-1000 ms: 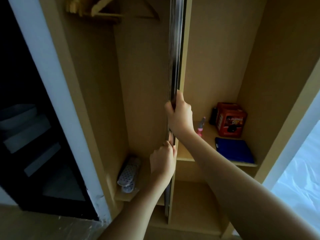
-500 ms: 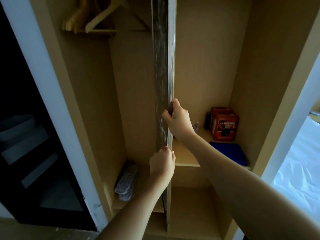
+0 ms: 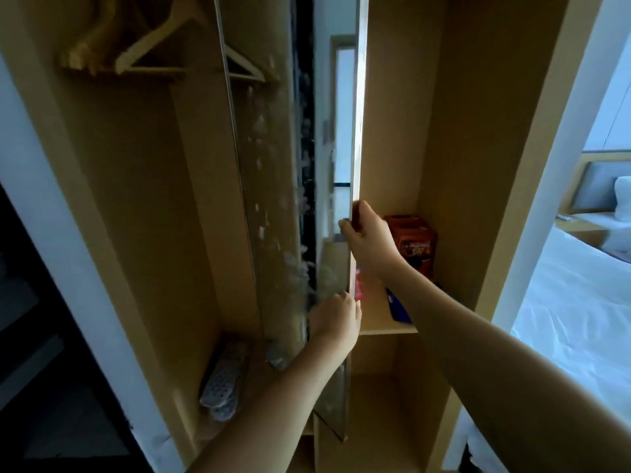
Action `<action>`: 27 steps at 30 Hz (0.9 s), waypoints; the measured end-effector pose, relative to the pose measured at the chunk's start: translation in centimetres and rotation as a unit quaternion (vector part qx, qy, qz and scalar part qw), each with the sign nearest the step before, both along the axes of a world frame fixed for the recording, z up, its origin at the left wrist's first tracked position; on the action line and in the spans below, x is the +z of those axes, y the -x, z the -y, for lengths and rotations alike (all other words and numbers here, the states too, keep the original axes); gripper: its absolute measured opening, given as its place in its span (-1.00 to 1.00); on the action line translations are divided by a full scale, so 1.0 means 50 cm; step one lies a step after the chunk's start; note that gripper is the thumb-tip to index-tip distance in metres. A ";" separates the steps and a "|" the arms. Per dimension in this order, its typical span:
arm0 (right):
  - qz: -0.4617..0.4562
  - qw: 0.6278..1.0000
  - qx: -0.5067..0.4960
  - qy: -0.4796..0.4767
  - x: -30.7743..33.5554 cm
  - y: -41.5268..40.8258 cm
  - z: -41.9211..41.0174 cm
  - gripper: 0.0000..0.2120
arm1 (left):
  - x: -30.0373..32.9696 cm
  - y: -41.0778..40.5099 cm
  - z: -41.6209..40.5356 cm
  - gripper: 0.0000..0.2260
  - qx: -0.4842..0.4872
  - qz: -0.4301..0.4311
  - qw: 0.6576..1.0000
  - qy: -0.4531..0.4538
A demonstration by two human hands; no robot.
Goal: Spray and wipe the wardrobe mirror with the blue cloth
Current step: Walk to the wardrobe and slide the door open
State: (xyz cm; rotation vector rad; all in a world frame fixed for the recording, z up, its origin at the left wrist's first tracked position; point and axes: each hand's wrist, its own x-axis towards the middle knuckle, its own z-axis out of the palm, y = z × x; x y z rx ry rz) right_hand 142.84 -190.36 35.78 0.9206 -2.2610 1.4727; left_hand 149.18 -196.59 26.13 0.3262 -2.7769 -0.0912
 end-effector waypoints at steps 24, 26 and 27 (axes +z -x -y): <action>0.074 0.986 -0.137 0.059 -0.016 0.151 -0.007 -0.71 | 0.006 -0.030 0.259 -0.68 -0.036 -0.104 0.994 -0.029; 0.083 0.985 -0.141 0.059 -0.015 0.160 -0.004 -0.71 | 0.020 -0.039 0.276 -0.71 -0.027 -0.122 0.992 -0.002; 0.089 0.984 -0.140 0.059 -0.015 0.166 -0.003 -0.71 | 0.028 -0.043 0.285 -0.73 -0.033 -0.134 0.990 0.014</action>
